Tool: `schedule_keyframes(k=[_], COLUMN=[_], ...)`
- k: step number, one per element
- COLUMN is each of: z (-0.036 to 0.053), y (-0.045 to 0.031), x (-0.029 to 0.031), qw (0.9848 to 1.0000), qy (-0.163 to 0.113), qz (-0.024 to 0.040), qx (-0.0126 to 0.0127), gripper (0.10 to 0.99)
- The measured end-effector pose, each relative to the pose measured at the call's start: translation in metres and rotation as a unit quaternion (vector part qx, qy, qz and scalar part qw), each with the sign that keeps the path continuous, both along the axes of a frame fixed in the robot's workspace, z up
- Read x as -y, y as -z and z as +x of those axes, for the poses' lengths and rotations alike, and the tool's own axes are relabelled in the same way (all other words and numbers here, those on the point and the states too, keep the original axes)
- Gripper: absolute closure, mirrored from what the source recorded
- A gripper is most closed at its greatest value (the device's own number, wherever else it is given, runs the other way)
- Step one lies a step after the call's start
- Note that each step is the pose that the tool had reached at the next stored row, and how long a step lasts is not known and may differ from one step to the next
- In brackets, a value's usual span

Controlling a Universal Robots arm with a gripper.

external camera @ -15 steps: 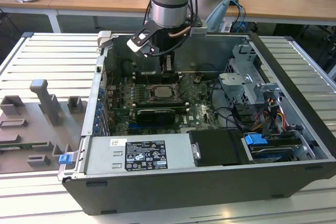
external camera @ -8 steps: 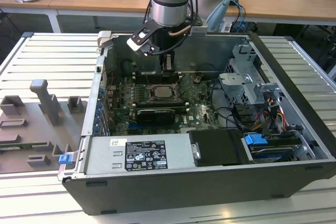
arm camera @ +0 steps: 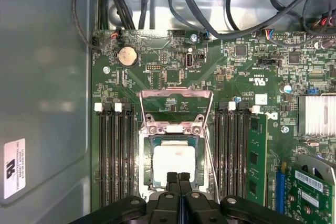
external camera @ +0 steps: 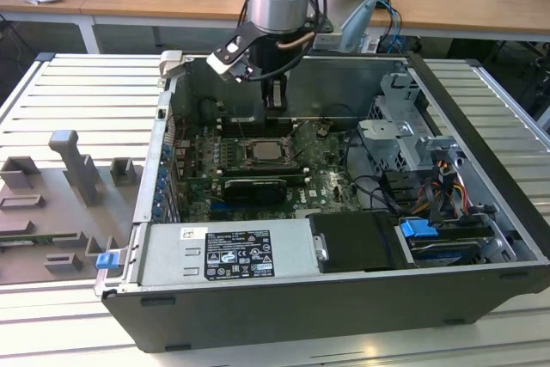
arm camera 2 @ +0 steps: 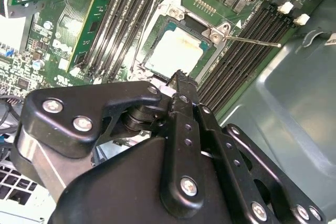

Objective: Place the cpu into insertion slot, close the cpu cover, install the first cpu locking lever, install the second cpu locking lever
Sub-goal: 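Close the cpu cover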

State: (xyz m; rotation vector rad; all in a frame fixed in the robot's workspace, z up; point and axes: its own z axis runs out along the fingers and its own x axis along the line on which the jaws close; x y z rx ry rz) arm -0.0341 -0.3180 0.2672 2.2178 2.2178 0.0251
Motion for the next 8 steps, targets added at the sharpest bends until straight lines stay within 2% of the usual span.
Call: schedule_keyframes(k=[8], z=[0.0000], y=[-0.0073], x=[0.0000], qw=[1.0000], qy=[0.000], qz=[0.0000], qx=[0.0000], gripper=[0.980])
